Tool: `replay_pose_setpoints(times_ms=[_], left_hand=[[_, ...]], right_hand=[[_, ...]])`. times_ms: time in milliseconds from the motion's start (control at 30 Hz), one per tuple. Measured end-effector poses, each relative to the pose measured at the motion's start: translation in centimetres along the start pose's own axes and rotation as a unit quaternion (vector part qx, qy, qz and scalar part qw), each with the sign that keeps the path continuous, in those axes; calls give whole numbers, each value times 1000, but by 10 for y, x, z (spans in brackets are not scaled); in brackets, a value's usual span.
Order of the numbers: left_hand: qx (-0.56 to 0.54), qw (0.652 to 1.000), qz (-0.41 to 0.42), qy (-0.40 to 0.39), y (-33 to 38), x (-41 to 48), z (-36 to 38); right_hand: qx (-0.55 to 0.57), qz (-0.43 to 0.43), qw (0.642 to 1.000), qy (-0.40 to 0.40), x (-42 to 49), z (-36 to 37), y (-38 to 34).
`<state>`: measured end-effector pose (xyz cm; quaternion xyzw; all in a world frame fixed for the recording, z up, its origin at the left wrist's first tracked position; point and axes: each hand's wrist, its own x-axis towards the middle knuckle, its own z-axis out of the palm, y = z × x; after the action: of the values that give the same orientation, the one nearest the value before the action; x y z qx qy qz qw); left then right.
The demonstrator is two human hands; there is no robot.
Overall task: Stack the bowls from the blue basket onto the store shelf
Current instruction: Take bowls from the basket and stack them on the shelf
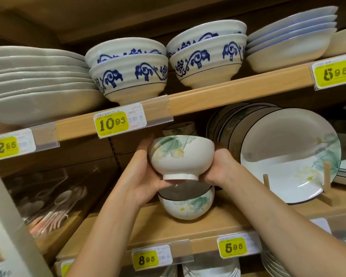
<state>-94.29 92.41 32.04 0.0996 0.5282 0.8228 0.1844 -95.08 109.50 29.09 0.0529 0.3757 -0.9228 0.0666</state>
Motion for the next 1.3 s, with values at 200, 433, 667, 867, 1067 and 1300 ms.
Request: replay_pose_setpoints(times_ms=[200,433,667,867,1067,1300], left_hand=[[-3,995,71,75,0,11,3],[113,982,132,72,11,54,0],[203,952,226,45,8,114,-19],[230,957,172,53,-20,141,-49],[187,976,110,1,-37,151,-57],[180,980,83,-9,-44,159,-61]], right_hand=[[-83,-145,985,51,-6,17,-4],[-207,-236,945,86,18,45,-20],[-292,-285,909,84,68,42,-31],[-341,-223,907,109,86,14,-16],[-391,-202,882,170,94,5,-8],[-417,-162,875,185,96,-6,-10]])
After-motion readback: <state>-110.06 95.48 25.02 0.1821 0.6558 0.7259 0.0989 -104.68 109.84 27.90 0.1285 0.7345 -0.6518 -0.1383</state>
